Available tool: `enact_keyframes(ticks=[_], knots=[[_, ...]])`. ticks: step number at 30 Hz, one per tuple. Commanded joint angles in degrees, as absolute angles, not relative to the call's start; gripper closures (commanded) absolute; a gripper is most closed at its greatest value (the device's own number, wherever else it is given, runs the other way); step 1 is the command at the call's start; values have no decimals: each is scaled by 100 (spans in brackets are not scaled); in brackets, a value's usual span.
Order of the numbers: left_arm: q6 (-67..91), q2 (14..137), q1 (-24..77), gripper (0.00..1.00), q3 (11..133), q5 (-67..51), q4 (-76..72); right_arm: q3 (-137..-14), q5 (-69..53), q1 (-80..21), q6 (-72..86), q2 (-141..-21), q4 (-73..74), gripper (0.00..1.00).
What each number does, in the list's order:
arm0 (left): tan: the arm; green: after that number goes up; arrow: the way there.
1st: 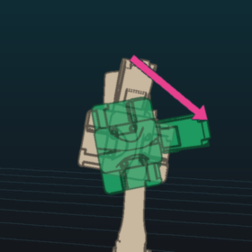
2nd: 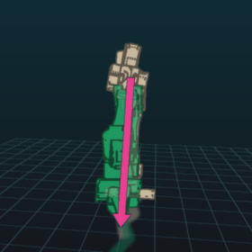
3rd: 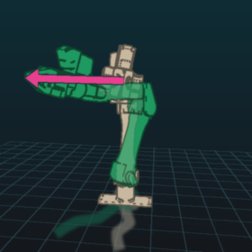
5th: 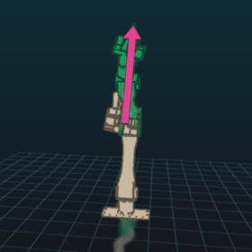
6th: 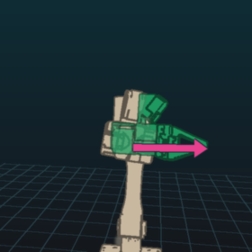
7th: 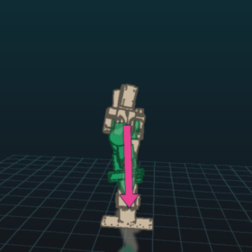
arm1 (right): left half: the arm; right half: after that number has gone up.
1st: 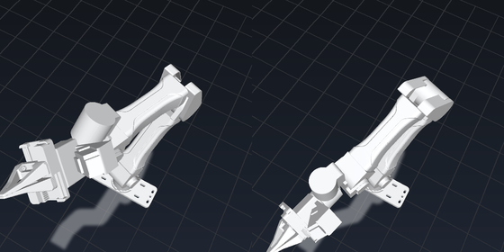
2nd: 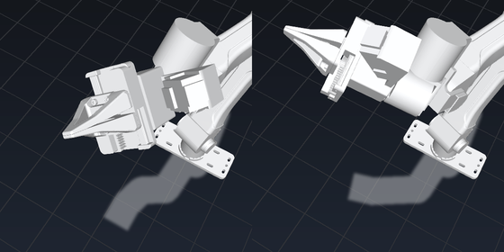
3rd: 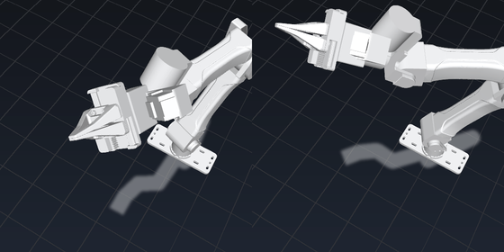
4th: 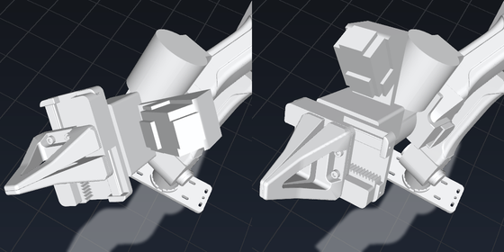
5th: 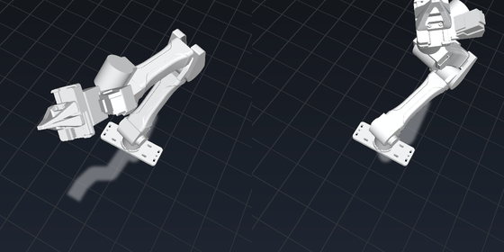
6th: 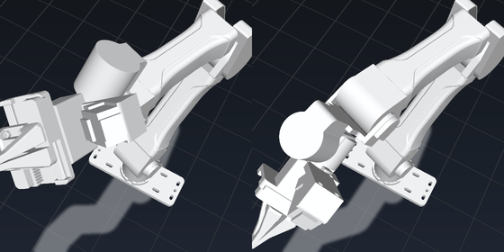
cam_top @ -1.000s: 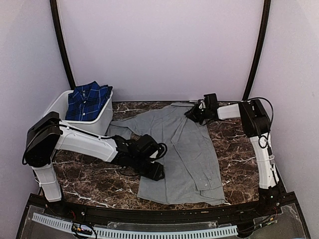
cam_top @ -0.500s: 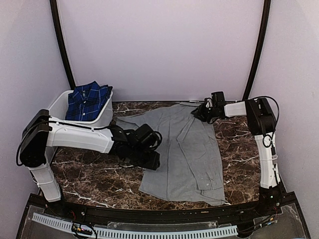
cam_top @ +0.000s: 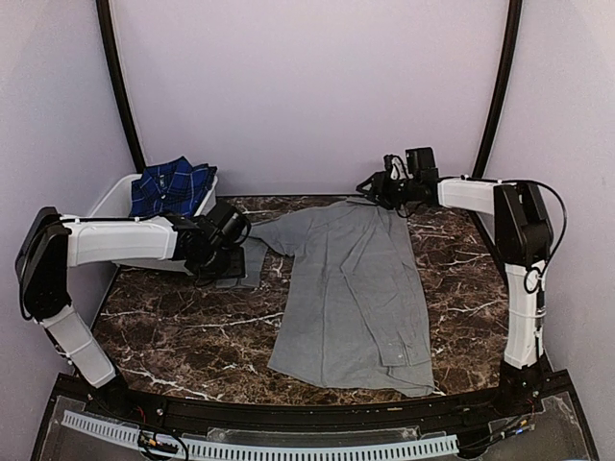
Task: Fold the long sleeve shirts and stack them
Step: Move the 1/3-folded shirt to the center of the board, then pick up the sleeve from the center of the board.
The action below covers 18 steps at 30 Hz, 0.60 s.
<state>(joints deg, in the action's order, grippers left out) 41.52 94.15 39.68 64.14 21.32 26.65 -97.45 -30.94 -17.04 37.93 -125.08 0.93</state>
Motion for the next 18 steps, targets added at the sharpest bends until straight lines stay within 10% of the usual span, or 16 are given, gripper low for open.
enact_keyframes(ticks=[1,18], knots=[[3958,9631,3630,37,6317,2303,2583,-9384,-3135,-1877,3564,-11995,26,51],[3757,10491,2982,35,5970,1444,1241,-8254,-2614,-2361,3006,-10603,240,51]])
